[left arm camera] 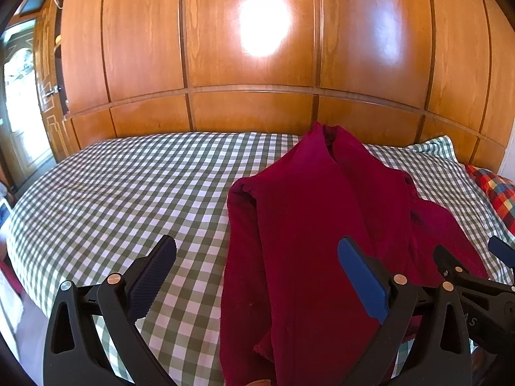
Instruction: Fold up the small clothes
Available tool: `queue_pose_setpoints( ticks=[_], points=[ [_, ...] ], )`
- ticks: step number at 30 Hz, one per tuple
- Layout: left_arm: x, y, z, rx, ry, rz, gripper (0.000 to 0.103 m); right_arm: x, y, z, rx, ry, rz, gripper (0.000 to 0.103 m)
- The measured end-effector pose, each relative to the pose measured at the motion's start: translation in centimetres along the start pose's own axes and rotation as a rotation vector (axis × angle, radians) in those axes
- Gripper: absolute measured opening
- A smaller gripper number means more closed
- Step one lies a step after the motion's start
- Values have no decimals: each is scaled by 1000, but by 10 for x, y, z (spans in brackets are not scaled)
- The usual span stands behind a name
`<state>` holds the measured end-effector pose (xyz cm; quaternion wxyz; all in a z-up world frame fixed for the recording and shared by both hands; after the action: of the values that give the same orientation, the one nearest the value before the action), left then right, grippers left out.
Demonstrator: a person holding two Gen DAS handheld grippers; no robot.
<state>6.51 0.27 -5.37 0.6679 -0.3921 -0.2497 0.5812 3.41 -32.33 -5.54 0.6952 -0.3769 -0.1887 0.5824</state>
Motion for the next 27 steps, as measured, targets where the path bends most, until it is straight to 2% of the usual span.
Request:
queue_pose_setpoints(
  ticks=[14, 27],
  points=[
    [-6, 4, 3, 3, 11, 5, 100, -6, -15, 21, -96, 22, 7, 101],
    [-18, 6, 1, 18, 29, -29, 100, -10, -13, 16, -79, 16, -4, 101]
  ],
)
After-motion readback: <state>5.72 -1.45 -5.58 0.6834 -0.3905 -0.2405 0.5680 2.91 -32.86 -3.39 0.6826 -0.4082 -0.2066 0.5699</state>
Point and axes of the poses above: each gripper's, at about its wrist camera, not at the fingertips, and z roughly against the way its jaws point, x to its left, y to its underside, the point moved 9 cm from there along -z, roughly the way its jaws point, and after that the axes turned 14 degrees about y, right-handed, at the moved point
